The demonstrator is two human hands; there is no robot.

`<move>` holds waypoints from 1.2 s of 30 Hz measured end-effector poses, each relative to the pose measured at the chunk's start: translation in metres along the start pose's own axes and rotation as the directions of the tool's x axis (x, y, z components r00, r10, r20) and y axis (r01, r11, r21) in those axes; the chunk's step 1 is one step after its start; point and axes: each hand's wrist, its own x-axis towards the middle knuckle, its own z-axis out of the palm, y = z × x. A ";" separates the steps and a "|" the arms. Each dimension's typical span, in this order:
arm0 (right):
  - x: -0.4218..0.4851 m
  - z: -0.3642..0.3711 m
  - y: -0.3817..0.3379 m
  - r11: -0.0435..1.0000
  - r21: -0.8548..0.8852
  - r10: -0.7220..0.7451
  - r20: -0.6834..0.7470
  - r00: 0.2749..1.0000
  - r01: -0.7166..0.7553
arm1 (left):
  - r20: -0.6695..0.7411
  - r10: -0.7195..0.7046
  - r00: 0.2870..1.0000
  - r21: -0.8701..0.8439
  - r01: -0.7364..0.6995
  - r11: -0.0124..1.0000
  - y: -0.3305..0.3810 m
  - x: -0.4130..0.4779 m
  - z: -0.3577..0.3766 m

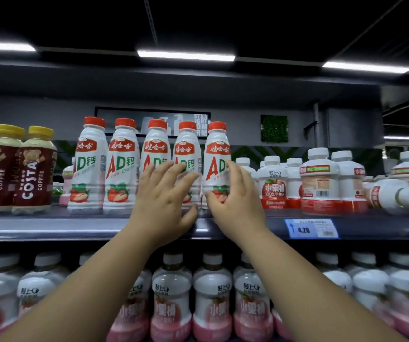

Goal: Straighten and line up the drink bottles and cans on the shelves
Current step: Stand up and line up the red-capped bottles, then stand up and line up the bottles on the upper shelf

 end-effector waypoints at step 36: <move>-0.016 -0.209 0.200 0.987 0.136 0.071 0.086 0.994 -0.083 | 0.368 -0.450 0.814 -0.315 0.565 0.763 0.277 0.118 0.064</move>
